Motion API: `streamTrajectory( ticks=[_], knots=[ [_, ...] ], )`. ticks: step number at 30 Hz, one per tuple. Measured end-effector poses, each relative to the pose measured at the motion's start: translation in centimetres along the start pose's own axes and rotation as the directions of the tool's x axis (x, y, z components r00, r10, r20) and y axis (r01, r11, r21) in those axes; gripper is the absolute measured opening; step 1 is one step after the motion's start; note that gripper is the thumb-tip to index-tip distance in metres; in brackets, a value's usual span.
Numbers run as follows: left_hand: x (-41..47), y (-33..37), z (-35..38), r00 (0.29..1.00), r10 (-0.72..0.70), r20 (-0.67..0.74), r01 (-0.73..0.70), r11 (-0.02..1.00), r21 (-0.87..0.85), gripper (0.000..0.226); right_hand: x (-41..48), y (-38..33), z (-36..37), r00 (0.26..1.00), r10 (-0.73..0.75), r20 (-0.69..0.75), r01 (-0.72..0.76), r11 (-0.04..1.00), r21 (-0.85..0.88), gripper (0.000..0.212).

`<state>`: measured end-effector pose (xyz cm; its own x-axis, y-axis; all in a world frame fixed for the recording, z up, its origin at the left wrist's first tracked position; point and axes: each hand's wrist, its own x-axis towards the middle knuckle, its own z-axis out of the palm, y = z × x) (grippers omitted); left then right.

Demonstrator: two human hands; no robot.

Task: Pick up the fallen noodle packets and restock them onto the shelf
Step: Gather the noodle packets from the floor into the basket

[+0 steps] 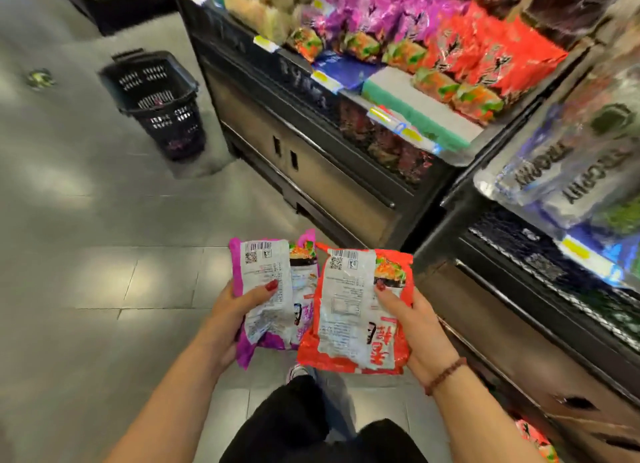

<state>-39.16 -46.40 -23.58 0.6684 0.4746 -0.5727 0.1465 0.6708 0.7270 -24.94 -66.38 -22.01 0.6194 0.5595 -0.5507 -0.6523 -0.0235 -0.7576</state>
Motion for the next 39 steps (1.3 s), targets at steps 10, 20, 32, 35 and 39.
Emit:
streamTrajectory(
  ticks=[10, 20, 32, 35, 39],
  knots=[
    [6.5, 6.6, -5.0, 0.968, 0.073, -0.238, -0.114, 0.98, -0.161, 0.053, 12.5, -5.4, 9.8, 0.986, 0.109, 0.129, -0.078, 0.972, -0.224, 0.03],
    [19.5, 17.4, -4.2, 0.887, 0.116, -0.448, -0.225, 0.954, -0.199, 0.049, 31.5, -13.3, 18.3, 0.934, 0.227, 0.274, -0.124, 0.93, -0.346, 0.027],
    [30.4, 29.5, -8.4, 0.807, 0.149, -0.572, -0.323, 0.922, -0.214, 0.039, 47.4, -18.2, 31.5, 0.865, 0.31, 0.396, -0.117, 0.89, -0.441, 0.044],
    [33.6, 32.6, -12.0, 0.81, 0.15, -0.566, -0.324, 0.92, -0.221, 0.047, 50.9, -18.2, 35.9, 0.875, 0.3, 0.379, -0.108, 0.886, -0.452, 0.037],
    [38.0, 37.6, -17.7, 0.814, 0.141, -0.564, -0.329, 0.911, -0.247, 0.039, 55.1, -18.0, 42.8, 0.891, 0.279, 0.358, -0.097, 0.887, -0.451, 0.028]
  ],
)
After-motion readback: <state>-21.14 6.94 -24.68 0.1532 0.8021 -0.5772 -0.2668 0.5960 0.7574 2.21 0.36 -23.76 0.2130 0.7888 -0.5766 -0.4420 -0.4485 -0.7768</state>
